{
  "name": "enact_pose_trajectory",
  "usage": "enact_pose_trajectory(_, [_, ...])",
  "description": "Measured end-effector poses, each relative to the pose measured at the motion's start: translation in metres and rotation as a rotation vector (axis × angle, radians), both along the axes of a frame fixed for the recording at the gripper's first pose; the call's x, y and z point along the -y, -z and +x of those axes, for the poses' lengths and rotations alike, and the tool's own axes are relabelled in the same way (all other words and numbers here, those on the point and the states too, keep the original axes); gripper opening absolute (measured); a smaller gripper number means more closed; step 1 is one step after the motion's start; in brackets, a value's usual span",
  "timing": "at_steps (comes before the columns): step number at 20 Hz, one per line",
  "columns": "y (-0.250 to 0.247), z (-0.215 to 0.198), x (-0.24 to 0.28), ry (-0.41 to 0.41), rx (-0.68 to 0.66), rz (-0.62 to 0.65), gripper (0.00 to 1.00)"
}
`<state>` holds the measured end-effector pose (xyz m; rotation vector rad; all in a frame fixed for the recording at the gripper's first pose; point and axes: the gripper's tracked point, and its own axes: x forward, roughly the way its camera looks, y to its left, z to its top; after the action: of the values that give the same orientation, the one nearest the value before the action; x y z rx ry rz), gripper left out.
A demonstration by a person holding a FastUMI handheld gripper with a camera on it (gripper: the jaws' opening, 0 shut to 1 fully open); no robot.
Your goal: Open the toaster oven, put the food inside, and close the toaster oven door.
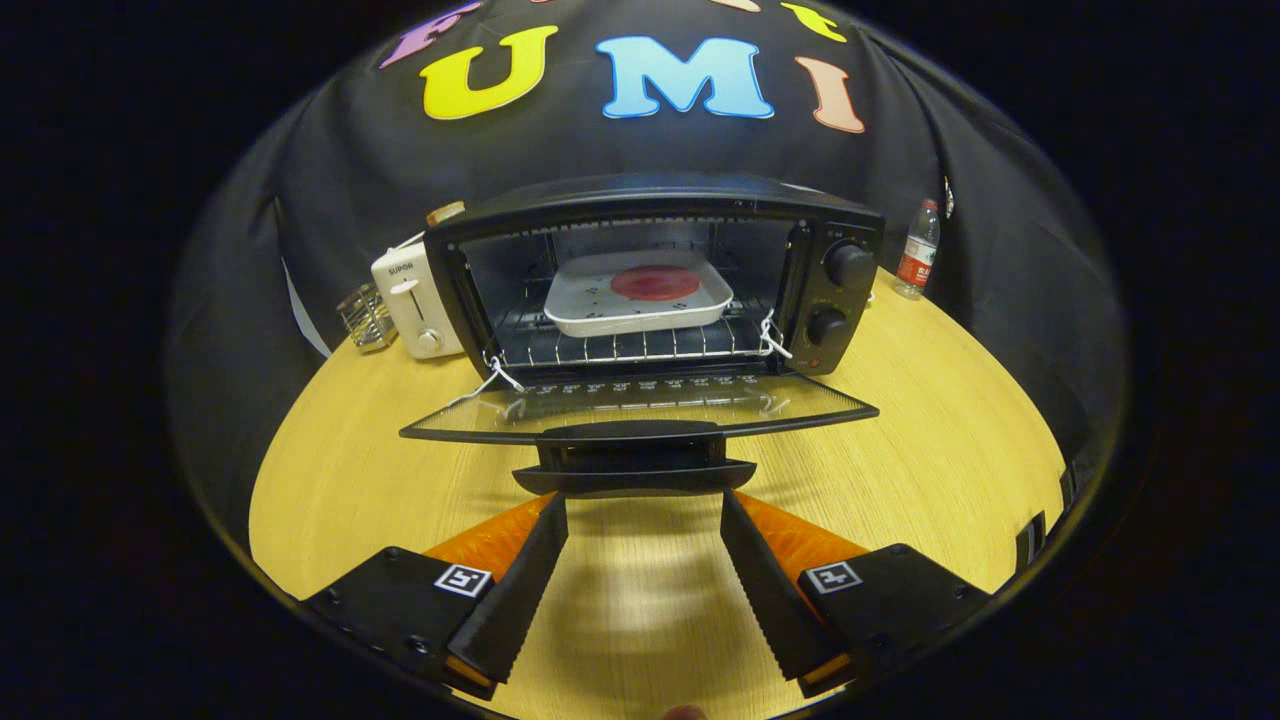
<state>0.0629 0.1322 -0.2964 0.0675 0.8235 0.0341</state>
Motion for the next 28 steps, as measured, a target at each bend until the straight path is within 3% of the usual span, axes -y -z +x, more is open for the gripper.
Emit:
enact_pose_trajectory(6, [-0.027, 0.011, 0.0, -0.001, 0.081, -0.005, 0.98])
enact_pose_trajectory(17, [-0.106, 0.055, -0.003, -0.044, 0.365, -0.016, 0.98])
enact_pose_trajectory(28, [-0.203, -0.001, 0.051, 0.007, 0.541, -0.02, 0.98])
